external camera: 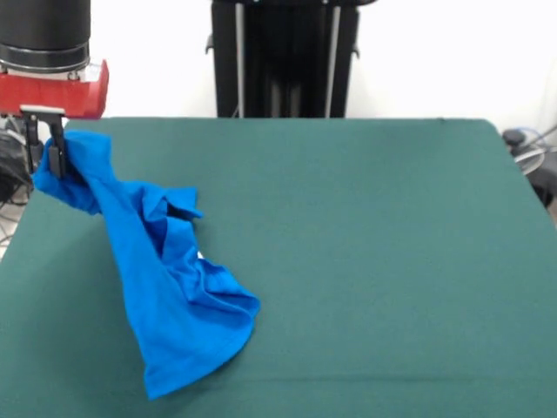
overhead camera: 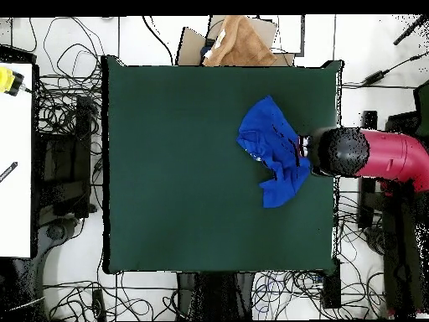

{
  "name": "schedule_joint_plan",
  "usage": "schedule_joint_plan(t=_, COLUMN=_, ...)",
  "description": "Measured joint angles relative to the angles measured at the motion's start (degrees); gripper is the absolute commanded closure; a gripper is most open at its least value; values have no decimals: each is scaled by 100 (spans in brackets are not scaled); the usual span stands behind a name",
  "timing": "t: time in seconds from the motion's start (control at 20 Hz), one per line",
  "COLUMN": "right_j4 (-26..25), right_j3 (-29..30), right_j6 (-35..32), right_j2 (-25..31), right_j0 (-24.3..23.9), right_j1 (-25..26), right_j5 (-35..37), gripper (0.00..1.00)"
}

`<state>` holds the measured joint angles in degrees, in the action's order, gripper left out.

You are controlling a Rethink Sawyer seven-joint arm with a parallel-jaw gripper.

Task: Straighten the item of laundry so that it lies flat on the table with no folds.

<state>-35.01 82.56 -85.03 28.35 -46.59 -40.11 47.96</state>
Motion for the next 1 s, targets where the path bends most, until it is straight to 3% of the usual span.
schedule_joint_plan(t=0.2, right_j4=0, right_j3=-7, right_j6=0, right_j2=0, right_j0=0, right_j1=39, right_j5=0, gripper=100)
schedule_joint_plan(t=0.25, right_j4=0, right_j3=-7, right_j6=0, right_j2=0, right_j0=0, right_j1=44, right_j5=0, gripper=0)
schedule_joint_plan(t=1.0, right_j4=4, right_j3=-7, right_j6=0, right_j2=11, right_j0=-18, right_j1=108, right_j5=0, gripper=0)
